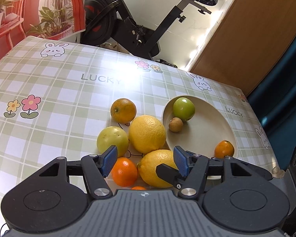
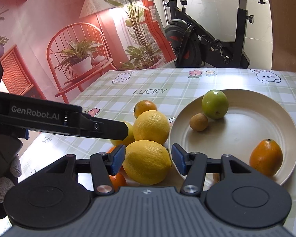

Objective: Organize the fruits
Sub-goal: 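Move the left tool to the large lemon and close around it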

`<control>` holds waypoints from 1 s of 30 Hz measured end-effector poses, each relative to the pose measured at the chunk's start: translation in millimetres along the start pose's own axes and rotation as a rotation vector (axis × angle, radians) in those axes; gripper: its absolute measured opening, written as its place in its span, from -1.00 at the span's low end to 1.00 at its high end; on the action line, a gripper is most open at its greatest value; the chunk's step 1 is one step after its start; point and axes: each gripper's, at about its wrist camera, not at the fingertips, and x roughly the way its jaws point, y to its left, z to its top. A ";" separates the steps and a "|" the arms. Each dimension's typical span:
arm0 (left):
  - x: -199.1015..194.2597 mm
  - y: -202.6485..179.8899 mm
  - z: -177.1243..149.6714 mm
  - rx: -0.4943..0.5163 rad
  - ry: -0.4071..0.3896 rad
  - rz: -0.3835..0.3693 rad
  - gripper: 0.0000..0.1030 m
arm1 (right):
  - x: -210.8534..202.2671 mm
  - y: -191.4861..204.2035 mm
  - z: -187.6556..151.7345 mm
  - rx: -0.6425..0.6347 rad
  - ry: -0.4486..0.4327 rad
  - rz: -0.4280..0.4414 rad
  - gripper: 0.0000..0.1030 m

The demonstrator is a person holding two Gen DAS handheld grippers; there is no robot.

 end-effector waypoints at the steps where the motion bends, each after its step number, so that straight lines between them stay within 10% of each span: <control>1: 2.2 -0.1 0.3 0.003 0.005 -0.003 0.25 | 2.0 -0.2 -0.6 -0.004 0.006 0.001 0.09; 30: 27.9 -19.3 -17.8 0.115 0.078 -0.070 0.17 | -2.4 -28.2 -22.5 0.197 0.052 0.080 0.00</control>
